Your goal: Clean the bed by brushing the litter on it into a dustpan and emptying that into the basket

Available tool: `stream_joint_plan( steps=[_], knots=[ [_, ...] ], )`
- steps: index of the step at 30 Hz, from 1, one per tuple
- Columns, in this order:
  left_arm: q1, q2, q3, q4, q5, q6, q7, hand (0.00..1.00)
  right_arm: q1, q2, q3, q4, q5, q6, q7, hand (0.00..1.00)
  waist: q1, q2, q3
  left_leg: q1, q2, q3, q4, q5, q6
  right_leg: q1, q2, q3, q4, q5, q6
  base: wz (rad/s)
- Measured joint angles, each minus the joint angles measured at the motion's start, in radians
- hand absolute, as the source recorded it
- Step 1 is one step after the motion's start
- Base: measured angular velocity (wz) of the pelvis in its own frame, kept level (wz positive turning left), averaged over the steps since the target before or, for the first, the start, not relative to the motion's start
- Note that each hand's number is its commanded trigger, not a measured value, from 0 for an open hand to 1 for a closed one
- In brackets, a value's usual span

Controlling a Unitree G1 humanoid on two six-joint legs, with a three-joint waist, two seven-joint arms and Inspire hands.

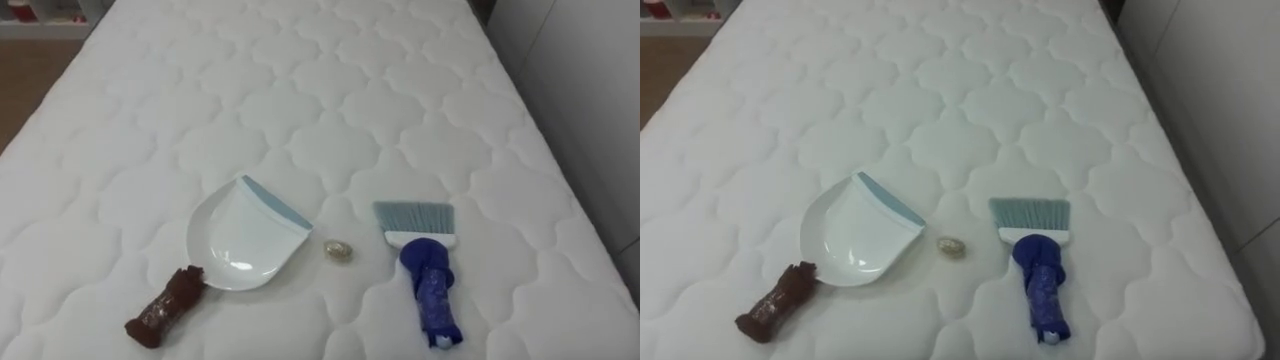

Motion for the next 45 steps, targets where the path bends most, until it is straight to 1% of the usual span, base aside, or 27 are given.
stream_joint_plan(
  steps=[1, 4, 6, 7, 8, 9, 10, 11, 15, 16, 20, 23, 28, 29, 30, 31, 32, 33, 34, 35, 36, 37, 38, 39, 41, 43, 45],
  knots=[
    [-0.002, -0.001, 0.001, -0.005, -0.002, -0.013, 0.022, 0.0, -0.005, 0.0, 0.0, 0.0, 0.004, -0.009, -0.001, 0.0, 0.0, -0.004, -0.0053, -0.003, 0.0, -0.001, 0.002, 0.0, 0.0, -0.006, 0.0, -0.001, 0.0, 0.003, 0.0, 0.0],
    [0.005, -0.013, 0.042, -0.102, -0.01, -0.03, 0.071, 0.0, -0.005, 0.002, 0.0, -0.001, 0.034, -0.037, -0.003, 0.0, 0.0, -0.003, -0.0012, -0.006, 0.0, -0.006, -0.001, 0.002, 0.001, -0.006, 0.0, -0.009, -0.004, 0.007, 0.001, 0.07],
    [0.004, -0.014, 0.053, -0.225, -0.013, -0.068, 0.138, 0.0, -0.007, 0.002, 0.001, -0.026, 0.048, -0.049, -0.003, 0.0, 0.003, -0.006, 0.0017, -0.013, -0.001, -0.006, -0.004, 0.004, 0.001, -0.009, -0.001, -0.012, -0.004, 0.008, 0.002, 0.05],
    [0.003, -0.013, 0.052, -0.249, -0.018, -0.082, 0.158, 0.0, -0.007, 0.002, 0.001, -0.032, 0.058, -0.057, -0.004, 0.0, 0.003, -0.006, 0.0017, -0.014, -0.001, -0.006, -0.004, 0.004, 0.002, -0.009, -0.001, -0.014, -0.004, 0.008, 0.003, 0.0],
    [0.003, -0.016, 0.05, -0.302, -0.02, -0.107, 0.189, 0.0, -0.01, 0.002, 0.002, -0.035, 0.086, -0.075, -0.004, 0.0, 0.005, -0.006, 0.0012, -0.014, -0.002, -0.006, -0.005, 0.004, 0.002, -0.007, -0.002, -0.015, -0.004, 0.009, 0.004, 0.0],
    [0.005, -0.017, 0.046, -0.331, -0.02, -0.117, 0.202, 0.0, -0.009, 0.002, 0.003, -0.039, 0.1, -0.082, -0.003, 0.0, 0.005, -0.006, 0.001, -0.014, -0.002, -0.005, -0.006, 0.005, 0.003, -0.006, -0.002, -0.015, -0.004, 0.01, 0.005, 0.0],
    [0.007, -0.017, 0.035, -0.374, -0.02, -0.141, 0.228, 0.0, -0.007, 0.002, 0.006, -0.046, 0.135, -0.092, 0.0, 0.0, 0.007, -0.007, 0.0, -0.01, -0.002, -0.005, -0.015, 0.008, 0.003, -0.006, -0.002, -0.015, -0.005, 0.011, 0.006, 0.0],
    [0.007, -0.017, 0.024, -0.41, -0.019, -0.154, 0.245, 0.0, -0.007, 0.002, 0.014, -0.052, 0.162, -0.1, 0.006, 0.0, 0.006, -0.009, -0.0007, -0.007, -0.003, -0.005, -0.021, 0.012, 0.004, -0.007, -0.003, -0.015, -0.007, 0.014, 0.007, 0.0],
    [0.008, -0.018, -0.016, -0.498, -0.018, -0.18, 0.277, 0.0, -0.006, 0.004, 0.027, -0.058, 0.2, -0.119, 0.034, 0.0, 0.003, -0.01, -0.0025, 0.0, -0.006, -0.005, -0.036, 0.017, 0.005, -0.007, -0.004, -0.019, -0.026, 0.019, 0.007, 0.0],
    [0.008, -0.018, -0.022, -0.51, -0.018, -0.183, 0.285, 0.0, -0.006, 0.004, 0.028, -0.058, 0.203, -0.121, 0.037, 0.0, 0.003, -0.01, -0.0026, 0.002, -0.006, -0.006, -0.038, 0.017, 0.005, -0.007, -0.004, -0.019, -0.026, 0.019, 0.007, 0.0],
    [0.003, -0.013, -0.028, -0.551, -0.01, -0.234, 0.338, 0.0, -0.006, 0.004, 0.028, -0.058, 0.206, -0.148, 0.046, 0.0, -0.001, -0.007, -0.0046, 0.017, -0.006, -0.004, -0.068, 0.025, 0.004, -0.006, -0.004, -0.016, -0.025, 0.02, 0.007, 0.0],
    [-0.007, 0.001, -0.055, -0.551, -0.007, -0.243, 0.358, 0.0, -0.004, 0.004, 0.03, -0.054, 0.208, -0.152, 0.051, 0.0, -0.003, -0.006, -0.0044, 0.023, -0.006, -0.004, -0.082, 0.028, 0.004, -0.008, -0.004, -0.008, -0.025, 0.02, 0.007, 0.0],
    [-0.035, 0.005, -0.065, -0.549, 0.004, -0.244, 0.366, 0.0, -0.002, 0.004, 0.03, -0.053, 0.206, -0.153, 0.057, 0.0, -0.001, -0.001, -0.0008, 0.036, -0.002, -0.011, -0.091, 0.028, 0.004, -0.01, -0.001, -0.001, -0.017, 0.02, 0.007, -0.05],
    [-0.044, 0.005, -0.066, -0.542, 0.004, -0.244, 0.367, 0.0, -0.002, 0.003, 0.03, -0.053, 0.206, -0.154, 0.057, 0.0, 0.001, 0.004, 0.0028, 0.045, 0.003, -0.026, -0.097, 0.028, 0.004, -0.019, 0.002, -0.004, 0.001, 0.02, 0.007, -0.25],
    [-0.046, 0.005, -0.067, -0.536, 0.004, -0.244, 0.367, 0.0, -0.003, 0.001, 0.029, -0.053, 0.206, -0.156, 0.056, 0.0, 0.002, 0.009, 0.0044, 0.05, 0.008, -0.046, -0.101, 0.029, 0.005, -0.029, 0.005, -0.012, 0.023, 0.02, 0.007, -0.42],
    [-0.05, 0.005, -0.074, -0.522, 0.004, -0.244, 0.367, 0.0, -0.004, -0.006, 0.028, -0.053, 0.21, -0.166, 0.045, 0.0, 0.006, 0.027, 0.011, 0.066, 0.031, -0.117, -0.113, 0.035, 0.008, -0.079, 0.012, -0.033, 0.115, 0.018, 0.007, -0.74],
    [-0.053, 0.005, -0.079, -0.507, 0.002, -0.245, 0.369, 0.0, -0.014, -0.014, 0.033, -0.056, 0.218, -0.176, 0.034, 0.0, 0.02, 0.058, 0.0164, 0.068, 0.067, -0.19, -0.124, 0.036, 0.007, -0.151, 0.049, 0.016, 0.102, -0.01, -0.015, -0.98],
    [-0.055, 0.009, -0.07, -0.497, 0.001, -0.245, 0.372, 0.0, -0.03, -0.01, 0.041, -0.06, 0.217, -0.179, 0.03, 0.0, 0.022, 0.055, 0.0188, 0.055, 0.077, -0.193, -0.119, 0.036, 0.006, -0.189, 0.066, 0.039, 0.036, 0.01, -0.033, -0.92],
    [-0.081, 0.023, -0.059, -0.453, -0.001, -0.244, 0.37, 0.0, -0.047, -0.002, 0.063, -0.072, 0.218, -0.184, 0.022, 0.0, -0.003, 0.042, 0.0232, 0.01, 0.082, -0.184, -0.088, 0.027, -0.014, -0.216, 0.066, 0.016, -0.02, 0.158, -0.054, -0.21],
    [-0.109, 0.022, -0.076, -0.408, 0.003, -0.243, 0.359, 0.0, -0.034, 0.003, 0.07, -0.077, 0.233, -0.179, 0.014, 0.0, -0.032, 0.037, 0.0221, -0.008, 0.09, -0.113, -0.087, 0.034, -0.041, -0.213, 0.067, -0.006, -0.03, 0.164, -0.055, 0.23],
    [-0.132, 0.017, -0.099, -0.401, -0.001, -0.245, 0.351, 0.0, -0.027, 0.002, 0.074, -0.063, 0.252, -0.162, 0.015, 0.0, -0.045, 0.036, 0.0222, -0.008, 0.092, -0.051, -0.101, 0.039, -0.046, -0.209, 0.069, -0.003, -0.028, 0.164, -0.055, 0.48],
    [-0.14, 0.016, -0.112, -0.395, -0.001, -0.248, 0.351, 0.0, -0.026, 0.001, 0.078, -0.058, 0.261, -0.153, 0.016, 0.0, -0.051, 0.035, 0.0234, -0.014, 0.093, -0.025, -0.111, 0.045, -0.05, -0.207, 0.068, 0.014, -0.028, 0.164, -0.055, 0.43],
    [-0.162, 0.015, -0.126, -0.382, 0.001, -0.254, 0.351, 0.0, -0.026, 0.0, 0.078, -0.045, 0.276, -0.15, 0.025, 0.0, -0.06, 0.035, 0.0233, -0.039, 0.091, 0.014, -0.126, 0.055, -0.045, -0.207, 0.068, 0.047, -0.027, 0.164, -0.055, 0.43],
    [-0.185, 0.015, -0.126, -0.366, 0.0, -0.257, 0.352, 0.0, -0.033, 0.001, 0.079, -0.021, 0.291, -0.15, 0.041, 0.0, -0.056, 0.031, 0.0195, -0.047, 0.088, 0.049, -0.115, 0.061, -0.035, -0.212, 0.068, 0.048, -0.019, 0.163, -0.053, 0.39],
    [-0.213, 0.022, -0.125, -0.33, -0.001, -0.258, 0.367, 0.0, -0.059, -0.002, 0.085, 0.013, 0.301, -0.151, 0.049, 0.0, -0.048, 0.025, 0.012, -0.053, 0.083, 0.055, -0.107, 0.063, -0.033, -0.219, 0.066, 0.042, -0.02, 0.162, -0.053, 0.08],
    [-0.225, 0.032, -0.124, -0.296, -0.001, -0.258, 0.374, 0.0, -0.091, -0.005, 0.099, 0.042, 0.303, -0.15, 0.049, 0.0, -0.039, 0.024, 0.0117, -0.064, 0.076, 0.055, -0.092, 0.063, -0.033, -0.22, 0.064, 0.024, -0.024, 0.162, -0.052, -0.02],
    [-0.241, 0.034, -0.127, -0.262, -0.011, -0.258, 0.374, 0.0, -0.118, -0.013, 0.128, 0.05, 0.309, -0.149, 0.049, 0.0, -0.04, 0.029, 0.0115, -0.082, 0.07, 0.055, -0.081, 0.063, -0.032, -0.223, 0.05, -0.003, -0.021, 0.159, -0.047, 0.15]
  ],
)
